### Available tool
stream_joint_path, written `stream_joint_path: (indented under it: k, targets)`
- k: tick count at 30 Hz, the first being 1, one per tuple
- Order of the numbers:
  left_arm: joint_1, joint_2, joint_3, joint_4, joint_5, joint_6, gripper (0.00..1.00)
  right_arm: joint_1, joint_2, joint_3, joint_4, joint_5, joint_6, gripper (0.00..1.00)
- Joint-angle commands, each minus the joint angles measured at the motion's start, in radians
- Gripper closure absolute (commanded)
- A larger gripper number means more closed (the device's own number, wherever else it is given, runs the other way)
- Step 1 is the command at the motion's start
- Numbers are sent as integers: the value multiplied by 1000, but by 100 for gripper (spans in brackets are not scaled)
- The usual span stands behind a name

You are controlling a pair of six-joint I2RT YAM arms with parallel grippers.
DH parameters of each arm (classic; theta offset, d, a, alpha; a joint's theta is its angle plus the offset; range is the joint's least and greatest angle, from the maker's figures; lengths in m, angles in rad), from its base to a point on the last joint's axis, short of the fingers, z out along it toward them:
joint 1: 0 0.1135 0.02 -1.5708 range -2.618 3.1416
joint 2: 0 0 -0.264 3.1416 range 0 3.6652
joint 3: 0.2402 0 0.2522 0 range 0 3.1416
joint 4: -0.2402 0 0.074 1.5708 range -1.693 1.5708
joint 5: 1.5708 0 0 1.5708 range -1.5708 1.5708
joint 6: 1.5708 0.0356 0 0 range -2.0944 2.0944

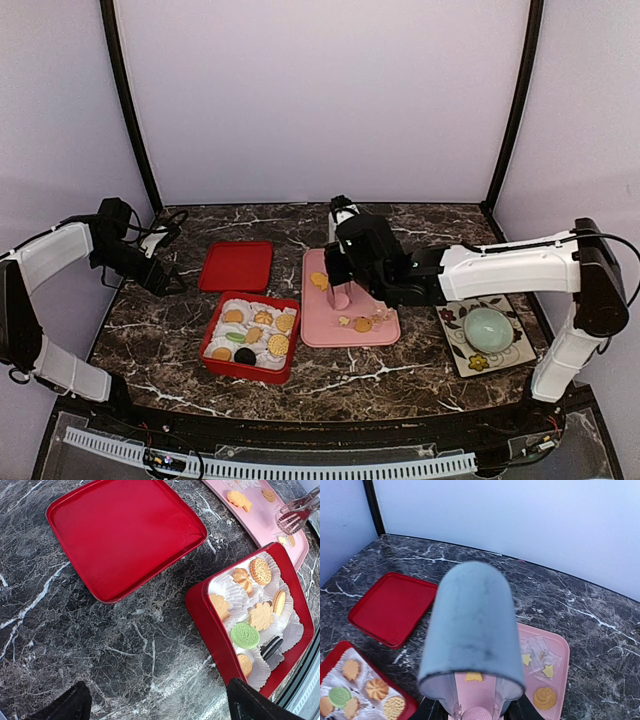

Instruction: Pack the cookies

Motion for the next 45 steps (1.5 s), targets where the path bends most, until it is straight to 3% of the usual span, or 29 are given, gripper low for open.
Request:
stream_joint_path:
  k: [1, 13, 45]
  targets:
    - [6, -15, 2, -6, -1, 6, 3, 127, -60, 110, -4, 50, -52, 74]
    - [6, -12, 2, 0, 2, 0, 3, 343, 49, 295, -100, 17, -11, 74]
    - [6, -26, 1, -7, 4, 2, 3, 366, 136, 277, -82, -78, 93, 70]
